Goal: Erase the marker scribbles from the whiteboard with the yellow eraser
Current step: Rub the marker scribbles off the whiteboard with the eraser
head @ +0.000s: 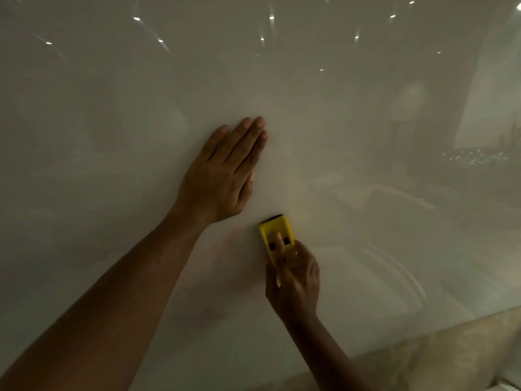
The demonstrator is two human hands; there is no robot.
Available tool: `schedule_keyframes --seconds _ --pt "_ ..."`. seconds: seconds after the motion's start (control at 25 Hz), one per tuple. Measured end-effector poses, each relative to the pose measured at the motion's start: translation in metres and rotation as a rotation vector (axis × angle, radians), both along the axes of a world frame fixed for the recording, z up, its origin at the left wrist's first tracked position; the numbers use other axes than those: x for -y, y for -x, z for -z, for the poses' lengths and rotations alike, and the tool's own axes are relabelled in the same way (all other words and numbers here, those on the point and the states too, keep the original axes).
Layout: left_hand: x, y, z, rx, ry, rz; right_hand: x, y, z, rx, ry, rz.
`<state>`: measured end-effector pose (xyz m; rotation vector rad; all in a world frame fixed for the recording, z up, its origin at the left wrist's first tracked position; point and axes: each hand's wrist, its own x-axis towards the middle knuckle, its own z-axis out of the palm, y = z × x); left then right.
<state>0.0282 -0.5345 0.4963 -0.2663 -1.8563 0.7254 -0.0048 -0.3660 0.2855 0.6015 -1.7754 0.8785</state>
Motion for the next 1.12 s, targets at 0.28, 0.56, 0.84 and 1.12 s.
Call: schedule_keyframes --seconds 0.28,0.56,0.84,1.12 --pt "0.011 -0.006 0.001 0.027 0.028 0.009 0.011 0.002 -0.001 -0.043 0.052 0.074" --pt "0.019 -0.012 0.001 0.018 0.061 0.021 0.023 0.002 -0.011 0.008 0.107 0.034" --pt "0.062 -0.043 0.014 0.022 0.067 -0.002 0.049 -0.018 -0.014 0.102 0.242 -0.018" --pt "0.087 -0.063 0.023 0.04 0.058 -0.026 0.068 -0.031 -0.02 0.082 0.214 -0.042"
